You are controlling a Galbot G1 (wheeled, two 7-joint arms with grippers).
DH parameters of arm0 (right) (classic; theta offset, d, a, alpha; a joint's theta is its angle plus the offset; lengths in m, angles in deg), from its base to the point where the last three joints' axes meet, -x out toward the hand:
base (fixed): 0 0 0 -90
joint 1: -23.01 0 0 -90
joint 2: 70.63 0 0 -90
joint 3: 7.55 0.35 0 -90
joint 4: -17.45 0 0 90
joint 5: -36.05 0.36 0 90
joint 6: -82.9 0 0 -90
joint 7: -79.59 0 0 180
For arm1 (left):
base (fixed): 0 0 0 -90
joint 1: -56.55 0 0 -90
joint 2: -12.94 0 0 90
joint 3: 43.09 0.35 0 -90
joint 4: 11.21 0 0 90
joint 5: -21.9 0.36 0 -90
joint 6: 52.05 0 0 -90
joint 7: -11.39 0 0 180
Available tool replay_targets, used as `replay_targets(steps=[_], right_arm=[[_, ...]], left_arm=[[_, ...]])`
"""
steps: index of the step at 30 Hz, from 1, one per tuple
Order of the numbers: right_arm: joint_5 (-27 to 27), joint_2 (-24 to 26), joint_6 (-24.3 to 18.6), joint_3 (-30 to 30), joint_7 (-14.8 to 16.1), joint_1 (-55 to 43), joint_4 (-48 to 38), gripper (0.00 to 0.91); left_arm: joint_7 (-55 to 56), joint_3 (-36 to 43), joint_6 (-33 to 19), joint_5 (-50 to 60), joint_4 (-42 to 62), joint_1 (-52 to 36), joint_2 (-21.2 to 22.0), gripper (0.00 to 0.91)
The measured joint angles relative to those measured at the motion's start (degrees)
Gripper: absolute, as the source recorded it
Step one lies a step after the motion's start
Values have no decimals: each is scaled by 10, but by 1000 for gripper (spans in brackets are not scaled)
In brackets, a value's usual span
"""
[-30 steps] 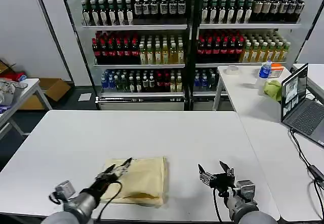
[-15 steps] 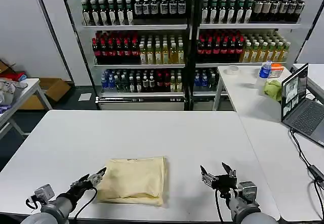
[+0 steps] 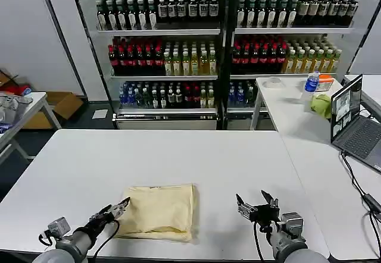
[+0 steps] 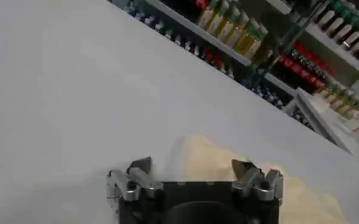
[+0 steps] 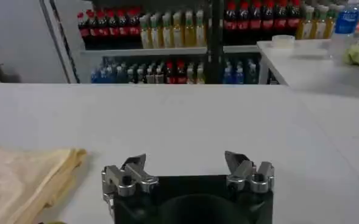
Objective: Fold and organize the clothes.
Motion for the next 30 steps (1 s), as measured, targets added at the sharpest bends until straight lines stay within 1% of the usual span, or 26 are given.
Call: replay_targets(steps=[10, 11, 12, 13, 22, 28, 30], right_arm=[[0, -1, 1, 0, -2, 1, 3, 907], [0, -2, 1, 0, -2, 1, 3, 907], [0, -2, 1, 0, -2, 1, 3, 907], [0, -2, 2, 0, -3, 1, 3, 907], [-2, -8, 4, 0, -5, 1, 4, 907], [-3, -13, 4, 0, -6, 1, 4, 907], [-4, -15, 4, 0, -6, 2, 4, 907]], left_arm=[[-3, 26, -1, -9, 4, -6, 20, 907], [-3, 28, -1, -11, 3, -6, 22, 846], [-3, 29, -1, -14, 3, -7, 23, 504], [-3, 30, -1, -15, 3, -8, 23, 20], [-3, 29, -2, -38, 7, -12, 22, 20], [-11, 27, -5, -51, 11, -12, 28, 30], [-13, 25, -5, -57, 10, -14, 32, 20]])
